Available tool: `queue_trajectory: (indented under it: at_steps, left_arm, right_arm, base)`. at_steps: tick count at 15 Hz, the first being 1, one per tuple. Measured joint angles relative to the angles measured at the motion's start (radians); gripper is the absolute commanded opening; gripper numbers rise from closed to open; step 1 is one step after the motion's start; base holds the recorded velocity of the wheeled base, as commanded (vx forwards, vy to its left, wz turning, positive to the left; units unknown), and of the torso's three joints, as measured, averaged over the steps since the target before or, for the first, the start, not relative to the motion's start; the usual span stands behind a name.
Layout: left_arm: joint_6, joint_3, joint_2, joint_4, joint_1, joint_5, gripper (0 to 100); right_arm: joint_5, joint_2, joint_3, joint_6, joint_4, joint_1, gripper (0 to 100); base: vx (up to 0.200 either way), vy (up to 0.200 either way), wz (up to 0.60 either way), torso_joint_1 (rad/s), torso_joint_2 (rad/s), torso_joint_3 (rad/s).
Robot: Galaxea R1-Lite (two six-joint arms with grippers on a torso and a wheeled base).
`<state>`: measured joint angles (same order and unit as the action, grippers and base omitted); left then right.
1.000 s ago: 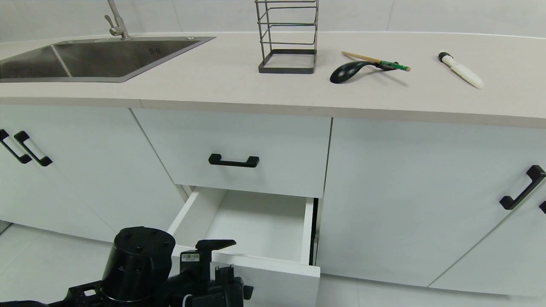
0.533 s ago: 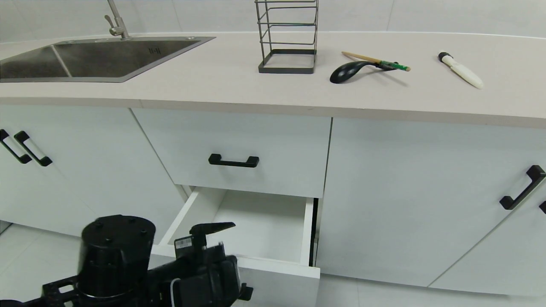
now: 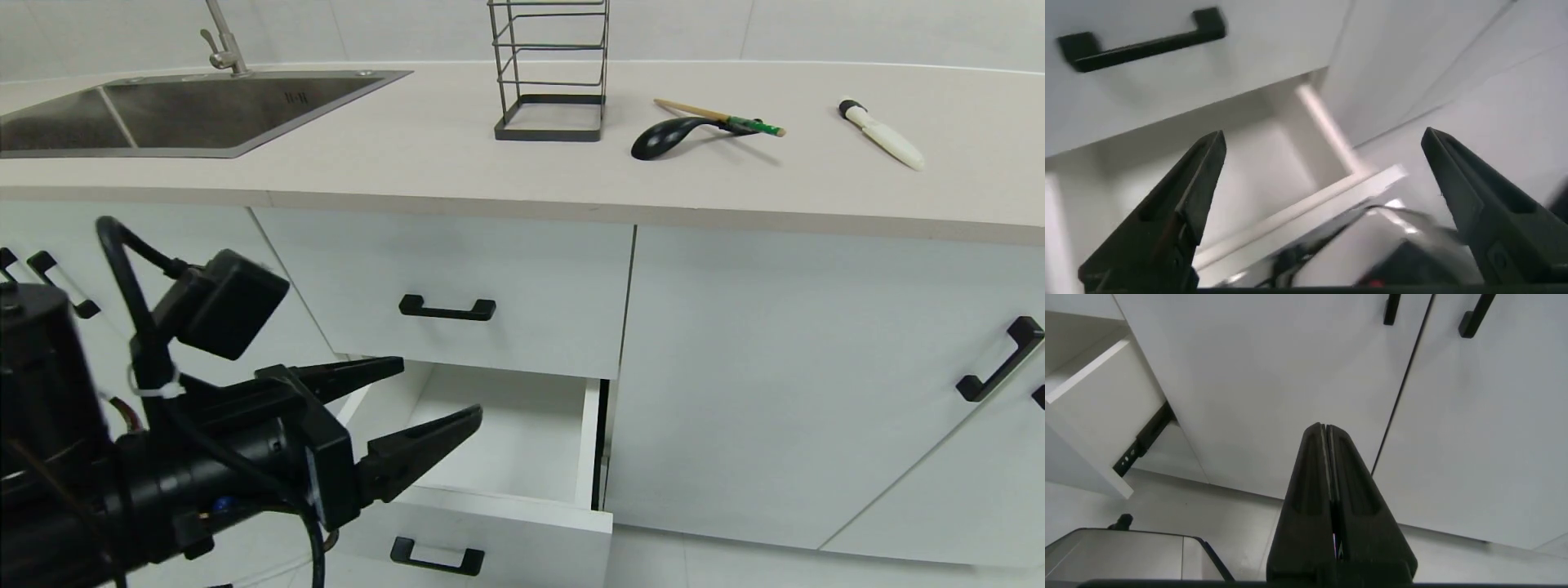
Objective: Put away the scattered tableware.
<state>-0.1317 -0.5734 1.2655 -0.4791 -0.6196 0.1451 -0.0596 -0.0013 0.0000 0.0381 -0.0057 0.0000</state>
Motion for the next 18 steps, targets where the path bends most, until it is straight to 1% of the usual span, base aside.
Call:
queue_trajectory:
  at_steps: [1,2,4,5,7,9,11,12,13,15,16,17,18]
  left_arm:
    - [-0.005,0.031,-0.03,-0.016,0.012,0.033,100]
    - [-0.008,0.076,-0.062,-0.055,0.022,0.055,100]
    - [-0.003,0.197,-0.152,-0.18,0.061,0.076,100]
    - [0.009,0.248,-0.205,-0.226,0.092,0.079,100]
    - [0.031,0.328,-0.341,-0.276,0.166,0.08,100]
    - [0.047,0.371,-0.498,-0.256,0.257,0.068,100]
    - [0.064,0.396,-0.654,-0.169,0.329,0.062,100]
    - [0.08,0.406,-0.74,-0.096,0.351,0.061,100]
    - [0.097,0.412,-0.824,-0.009,0.365,0.059,100]
    - [0.136,0.428,-0.992,0.207,0.382,0.046,100]
    - [0.156,0.451,-1.053,0.252,0.387,0.026,100]
    - [0.177,0.494,-1.094,0.273,0.391,-0.001,100]
    - [0.189,0.532,-1.123,0.32,0.395,-0.042,100]
  right_arm:
    - [0.0,0.0,0.0,0.0,0.0,0.0,0]
    - [0.0,0.0,0.0,0.0,0.0,0.0,0]
    - [0.0,0.0,0.0,0.0,0.0,0.0,0]
    - [0.0,0.0,0.0,0.0,0.0,0.0,0]
    - [0.0,0.0,0.0,0.0,0.0,0.0,0]
    - [0.0,0.0,0.0,0.0,0.0,0.0,0]
    - [0.0,0.0,0.0,0.0,0.0,0.0,0]
    - [-0.001,0.0,0.0,0.001,0.0,0.0,0]
    - [-0.001,0.0,0.0,0.001,0.0,0.0,0]
    - [0.0,0.0,0.0,0.001,0.0,0.0,0]
    - [0.0,0.0,0.0,0.001,0.0,0.0,0]
    - [-0.001,0.0,0.0,0.001,0.0,0.0,0]
    - [-0.001,0.0,0.0,0.001,0.0,0.0,0]
  base:
    - [0.0,0.0,0.0,0.0,0.0,0.0]
    - [0.0,0.0,0.0,0.0,0.0,0.0]
    - [0.0,0.0,0.0,0.0,0.0,0.0]
    - [0.0,0.0,0.0,0.0,0.0,0.0]
    - [0.0,0.0,0.0,0.0,0.0,0.0]
    - [0.0,0.0,0.0,0.0,0.0,0.0]
    - [0.0,0.0,0.0,0.0,0.0,0.0]
    - [0.0,0.0,0.0,0.0,0.0,0.0]
    - [0.0,0.0,0.0,0.0,0.0,0.0]
    - [0.0,0.0,0.0,0.0,0.0,0.0]
    - [0.0,0.0,0.0,0.0,0.0,0.0]
    - [0.0,0.0,0.0,0.0,0.0,0.0]
    - [0.0,0.0,0.0,0.0,0.0,0.0]
